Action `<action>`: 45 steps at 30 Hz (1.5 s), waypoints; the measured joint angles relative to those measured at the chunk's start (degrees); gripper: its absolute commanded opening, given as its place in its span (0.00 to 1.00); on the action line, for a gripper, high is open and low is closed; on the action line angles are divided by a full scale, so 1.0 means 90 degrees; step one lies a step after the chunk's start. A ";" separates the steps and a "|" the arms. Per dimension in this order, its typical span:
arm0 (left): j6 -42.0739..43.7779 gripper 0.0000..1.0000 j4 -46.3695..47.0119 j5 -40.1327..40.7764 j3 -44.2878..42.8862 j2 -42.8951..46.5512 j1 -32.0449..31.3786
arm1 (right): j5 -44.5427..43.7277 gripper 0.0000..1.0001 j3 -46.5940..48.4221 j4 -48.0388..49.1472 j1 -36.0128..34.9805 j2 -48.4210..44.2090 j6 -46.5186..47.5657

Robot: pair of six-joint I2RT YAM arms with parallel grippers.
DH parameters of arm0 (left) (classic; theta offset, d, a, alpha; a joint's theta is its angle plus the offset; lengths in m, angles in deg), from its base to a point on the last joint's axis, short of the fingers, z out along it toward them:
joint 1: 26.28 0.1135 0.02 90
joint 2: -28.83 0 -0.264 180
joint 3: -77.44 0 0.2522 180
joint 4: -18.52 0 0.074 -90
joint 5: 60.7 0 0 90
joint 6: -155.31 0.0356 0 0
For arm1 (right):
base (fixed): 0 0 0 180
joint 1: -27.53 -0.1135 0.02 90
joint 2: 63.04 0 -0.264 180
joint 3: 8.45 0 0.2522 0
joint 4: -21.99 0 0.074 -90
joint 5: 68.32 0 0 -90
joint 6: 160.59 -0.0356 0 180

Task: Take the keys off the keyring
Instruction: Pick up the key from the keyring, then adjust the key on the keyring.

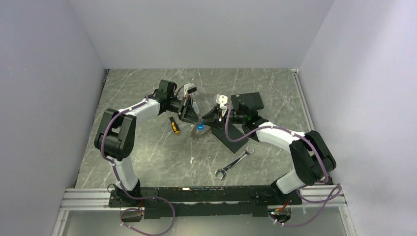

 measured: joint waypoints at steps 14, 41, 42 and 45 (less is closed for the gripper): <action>-0.0107 0.00 0.0092 -0.0022 0.0165 0.0010 0.0253 | -0.0321 0.00 -0.0032 0.0175 -0.0015 -0.0024 0.0112; 0.0923 0.00 -0.0986 0.0335 0.0211 0.0316 0.0653 | -0.0505 0.06 -0.0180 0.0216 0.0100 -0.0170 -0.0192; 0.1200 0.00 -0.1307 0.0369 0.0075 0.0316 0.0641 | -0.0498 0.09 -0.0180 0.0206 0.0107 -0.0170 -0.0197; 0.2249 0.00 -0.2550 0.0544 -0.0551 0.0248 0.0610 | -0.0440 0.13 -0.0175 0.0073 0.0131 -0.0187 -0.0194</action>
